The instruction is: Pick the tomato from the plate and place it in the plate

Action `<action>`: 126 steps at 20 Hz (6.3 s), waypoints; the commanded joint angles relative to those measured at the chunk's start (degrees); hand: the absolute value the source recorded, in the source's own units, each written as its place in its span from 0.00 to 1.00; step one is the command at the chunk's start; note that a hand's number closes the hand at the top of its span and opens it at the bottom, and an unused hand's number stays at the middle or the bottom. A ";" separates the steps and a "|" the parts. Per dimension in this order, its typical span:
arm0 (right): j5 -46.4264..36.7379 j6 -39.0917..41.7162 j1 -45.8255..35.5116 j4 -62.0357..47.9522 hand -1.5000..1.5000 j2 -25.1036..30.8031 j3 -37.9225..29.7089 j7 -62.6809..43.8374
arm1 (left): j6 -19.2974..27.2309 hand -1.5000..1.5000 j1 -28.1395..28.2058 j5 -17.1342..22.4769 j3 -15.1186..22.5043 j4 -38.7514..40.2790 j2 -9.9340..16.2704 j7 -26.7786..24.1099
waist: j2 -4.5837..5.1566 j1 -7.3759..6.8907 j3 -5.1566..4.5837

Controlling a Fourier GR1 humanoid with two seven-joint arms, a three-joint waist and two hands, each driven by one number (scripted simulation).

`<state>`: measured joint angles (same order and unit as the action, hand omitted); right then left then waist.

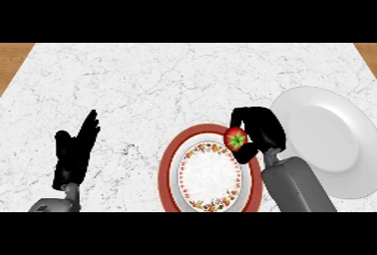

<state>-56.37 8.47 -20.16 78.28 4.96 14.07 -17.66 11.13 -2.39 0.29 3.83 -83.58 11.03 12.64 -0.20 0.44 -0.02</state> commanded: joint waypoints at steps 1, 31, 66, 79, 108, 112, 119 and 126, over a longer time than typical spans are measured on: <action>-5.49 -4.93 2.34 7.33 1.00 -0.21 0.04 -7.03 | -0.49 0.50 0.59 0.25 -0.57 0.82 -0.03 -0.39 | -0.05 0.16 -0.01; -2.44 -8.37 -0.73 9.32 1.00 10.72 -25.41 -8.33 | -1.42 0.50 -1.38 -3.39 -1.76 1.45 -2.88 -0.13 | 0.29 -0.71 0.02; 48.32 10.32 5.10 -6.13 0.00 14.90 -49.58 23.74 | -3.68 0.50 0.28 -2.56 -4.56 -1.22 -3.10 0.29 | 0.18 -0.43 0.02; 49.02 4.79 11.83 -4.73 0.00 13.39 -44.05 31.12 | -4.98 0.50 -1.94 -4.82 -4.61 -2.20 -3.54 4.55 | 0.17 -0.41 0.02; 49.24 -1.33 14.07 -27.21 0.00 25.92 -47.26 43.90 | -7.10 0.50 1.68 -5.36 -7.45 2.75 -4.73 -4.00 | 0.21 -0.37 0.02; 49.54 -3.29 10.53 -34.63 0.00 26.85 -47.06 49.49 | -3.16 0.50 -0.50 -8.59 -4.76 1.58 -7.84 -1.36 | 0.22 -0.52 0.04; 50.70 -5.57 9.31 -39.96 0.00 30.57 -48.37 48.62 | -4.34 0.50 3.53 -8.42 -3.86 -1.17 -8.02 -1.75 | 0.21 -0.65 0.04; 50.54 -7.13 8.26 -45.37 0.00 32.69 -46.56 50.40 | -6.02 0.50 3.60 -6.79 -6.05 -2.76 -6.28 -0.86 | 0.21 -0.65 0.04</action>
<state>-5.72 2.83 -11.48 33.93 37.20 -33.84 33.44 5.39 -0.61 -6.60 -1.87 -85.12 4.48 12.33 0.03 -0.22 0.03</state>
